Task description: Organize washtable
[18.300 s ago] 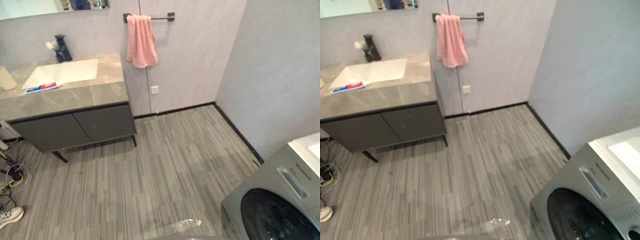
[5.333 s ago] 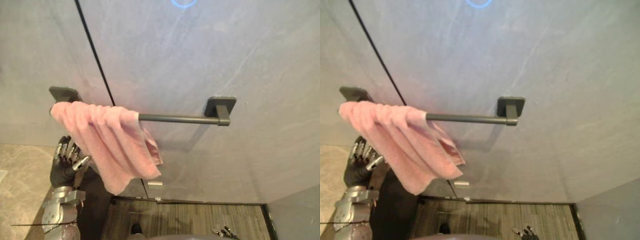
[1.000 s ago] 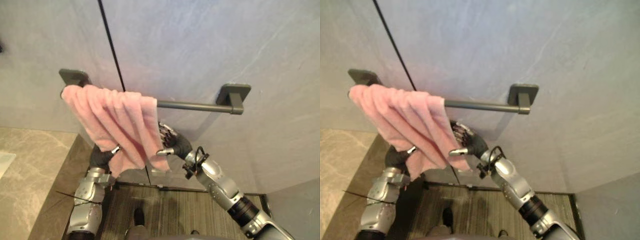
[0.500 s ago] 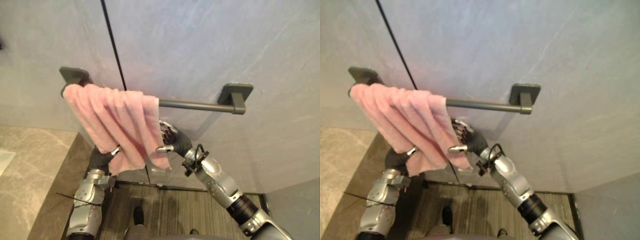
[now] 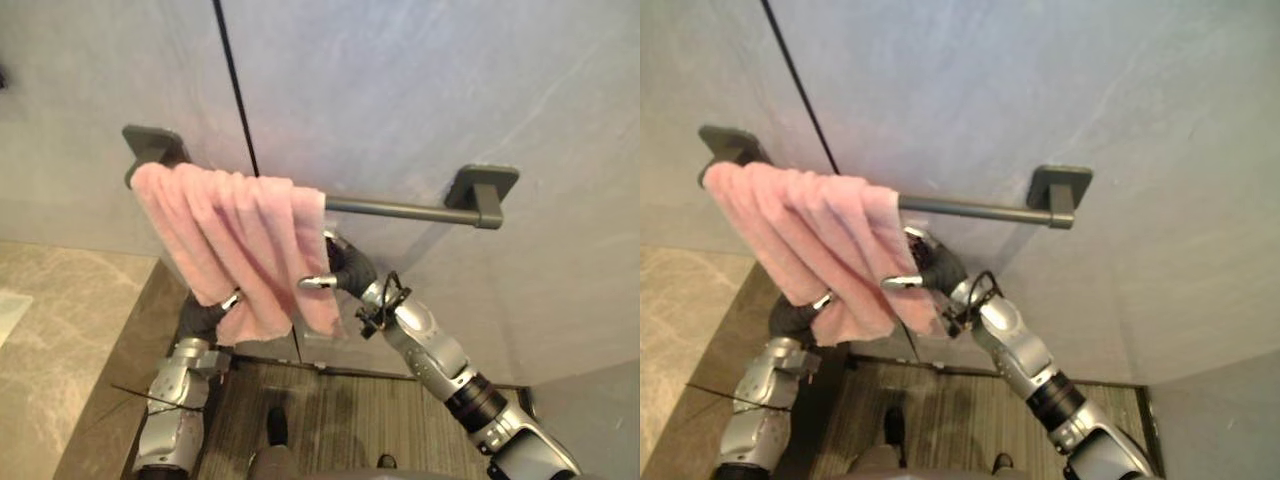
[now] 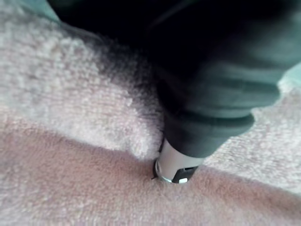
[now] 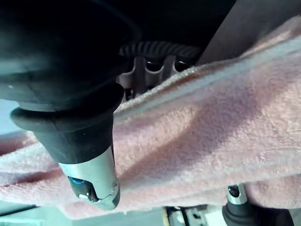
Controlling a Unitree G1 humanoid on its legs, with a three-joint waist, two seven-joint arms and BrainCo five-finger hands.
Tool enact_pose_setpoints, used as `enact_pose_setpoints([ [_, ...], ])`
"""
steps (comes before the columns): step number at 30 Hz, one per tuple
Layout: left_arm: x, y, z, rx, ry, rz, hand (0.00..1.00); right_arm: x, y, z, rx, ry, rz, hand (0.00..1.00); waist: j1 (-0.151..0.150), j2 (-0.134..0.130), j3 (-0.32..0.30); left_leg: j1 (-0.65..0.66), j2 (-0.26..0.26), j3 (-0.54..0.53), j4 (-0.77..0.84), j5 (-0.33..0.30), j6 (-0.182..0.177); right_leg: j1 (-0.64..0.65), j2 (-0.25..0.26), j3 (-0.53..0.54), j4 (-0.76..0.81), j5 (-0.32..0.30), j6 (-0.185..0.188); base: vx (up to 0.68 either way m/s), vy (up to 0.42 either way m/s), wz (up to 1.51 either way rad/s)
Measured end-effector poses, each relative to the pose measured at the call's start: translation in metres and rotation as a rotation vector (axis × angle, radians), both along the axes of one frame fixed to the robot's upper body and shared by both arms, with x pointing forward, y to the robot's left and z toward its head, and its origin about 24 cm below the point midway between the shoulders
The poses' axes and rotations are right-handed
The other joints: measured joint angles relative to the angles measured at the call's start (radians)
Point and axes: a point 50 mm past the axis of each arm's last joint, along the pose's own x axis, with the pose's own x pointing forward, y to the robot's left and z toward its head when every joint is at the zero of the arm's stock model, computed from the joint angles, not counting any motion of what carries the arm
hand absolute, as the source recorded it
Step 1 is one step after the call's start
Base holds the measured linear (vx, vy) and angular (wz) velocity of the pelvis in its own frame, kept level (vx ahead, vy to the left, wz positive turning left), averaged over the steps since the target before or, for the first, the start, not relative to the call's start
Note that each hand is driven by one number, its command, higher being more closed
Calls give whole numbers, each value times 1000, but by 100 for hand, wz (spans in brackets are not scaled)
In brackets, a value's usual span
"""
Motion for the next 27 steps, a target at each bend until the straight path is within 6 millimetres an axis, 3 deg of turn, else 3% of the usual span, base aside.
enact_pose_setpoints([
  [16, 0, -4, -2, -29, -2, 7, 100, 5, -12, 2, 32, 3, -57, 100, -2, 1, 1, 15, 0, 1, 0, 0, 0, 8, -1, 3, 10, 1, -1, 0, 0, 0],
  [21, 0, 2, 2, -28, -19, 31, 100, 1, -36, -2, 82, 12, -151, 100, -5, 2, 1, 22, 0, 6, 0, 1, 0, 11, -2, 9, 8, 1, -1, -4, 1, -2],
  [27, 3, 2, 32, -75, -156, 29, 100, -1, -69, -3, 118, 13, -278, 100, -5, 10, 6, 31, -1, 7, 0, -2, -3, 24, -4, 7, -2, 1, -4, -16, 4, -1],
])
